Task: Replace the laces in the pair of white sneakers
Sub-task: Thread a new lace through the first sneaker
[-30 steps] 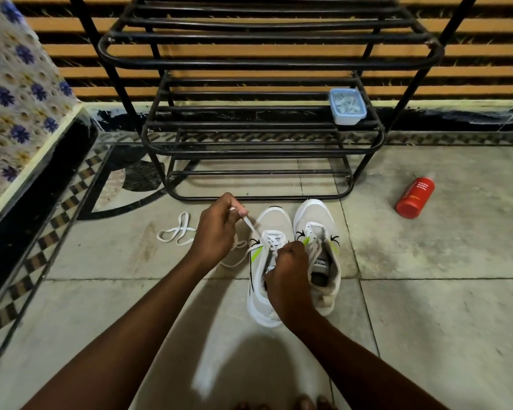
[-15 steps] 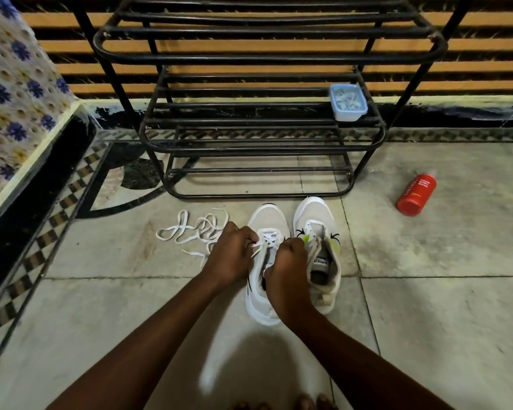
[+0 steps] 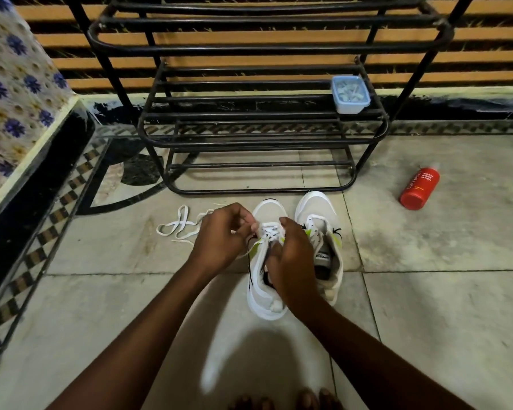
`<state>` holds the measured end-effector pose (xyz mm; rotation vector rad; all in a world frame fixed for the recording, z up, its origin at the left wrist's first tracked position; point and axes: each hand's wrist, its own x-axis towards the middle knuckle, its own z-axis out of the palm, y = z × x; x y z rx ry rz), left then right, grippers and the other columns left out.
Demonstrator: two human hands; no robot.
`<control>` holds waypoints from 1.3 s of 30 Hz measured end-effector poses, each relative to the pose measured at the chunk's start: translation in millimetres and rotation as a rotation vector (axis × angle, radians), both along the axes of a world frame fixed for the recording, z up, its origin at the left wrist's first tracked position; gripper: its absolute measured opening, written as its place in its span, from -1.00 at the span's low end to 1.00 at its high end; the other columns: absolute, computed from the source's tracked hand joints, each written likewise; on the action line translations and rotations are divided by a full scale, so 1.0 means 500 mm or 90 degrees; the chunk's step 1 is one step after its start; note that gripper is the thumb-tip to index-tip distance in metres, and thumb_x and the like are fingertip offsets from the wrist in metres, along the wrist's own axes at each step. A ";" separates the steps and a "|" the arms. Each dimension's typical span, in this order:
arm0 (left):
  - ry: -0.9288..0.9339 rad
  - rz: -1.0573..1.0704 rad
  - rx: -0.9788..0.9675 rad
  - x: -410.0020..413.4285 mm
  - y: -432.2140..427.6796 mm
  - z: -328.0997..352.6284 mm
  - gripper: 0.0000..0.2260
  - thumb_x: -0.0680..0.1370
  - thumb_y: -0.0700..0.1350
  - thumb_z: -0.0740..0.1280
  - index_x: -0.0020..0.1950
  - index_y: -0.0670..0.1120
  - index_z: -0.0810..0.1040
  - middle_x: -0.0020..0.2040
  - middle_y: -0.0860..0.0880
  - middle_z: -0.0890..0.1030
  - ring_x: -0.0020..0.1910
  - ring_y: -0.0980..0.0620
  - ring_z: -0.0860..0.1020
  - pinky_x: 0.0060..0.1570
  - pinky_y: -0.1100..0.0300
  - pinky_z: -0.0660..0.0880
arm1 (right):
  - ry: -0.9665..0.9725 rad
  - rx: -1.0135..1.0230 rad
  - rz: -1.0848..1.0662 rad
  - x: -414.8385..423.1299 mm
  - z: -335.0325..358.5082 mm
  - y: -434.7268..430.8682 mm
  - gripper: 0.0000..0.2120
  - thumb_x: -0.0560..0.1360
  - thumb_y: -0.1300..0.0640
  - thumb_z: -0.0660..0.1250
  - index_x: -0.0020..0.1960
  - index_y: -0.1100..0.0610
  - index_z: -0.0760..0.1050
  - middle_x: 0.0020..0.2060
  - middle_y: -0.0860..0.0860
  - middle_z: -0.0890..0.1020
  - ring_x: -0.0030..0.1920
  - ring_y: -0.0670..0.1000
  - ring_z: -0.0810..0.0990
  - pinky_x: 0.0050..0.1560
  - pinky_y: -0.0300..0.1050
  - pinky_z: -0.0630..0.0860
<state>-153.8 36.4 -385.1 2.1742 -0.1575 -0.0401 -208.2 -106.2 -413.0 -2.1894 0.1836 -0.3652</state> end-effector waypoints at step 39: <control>0.078 0.228 0.107 -0.053 0.209 -0.090 -0.89 0.51 -0.12 0.53 -0.21 -0.02 0.67 -0.30 0.04 0.66 -0.28 0.06 0.59 -0.24 0.19 0.39 | 0.193 0.346 -0.010 0.122 0.043 -0.104 -0.88 0.45 0.38 0.28 -0.05 0.36 0.56 -0.38 0.12 0.68 -0.39 0.04 0.61 -0.40 -0.18 0.52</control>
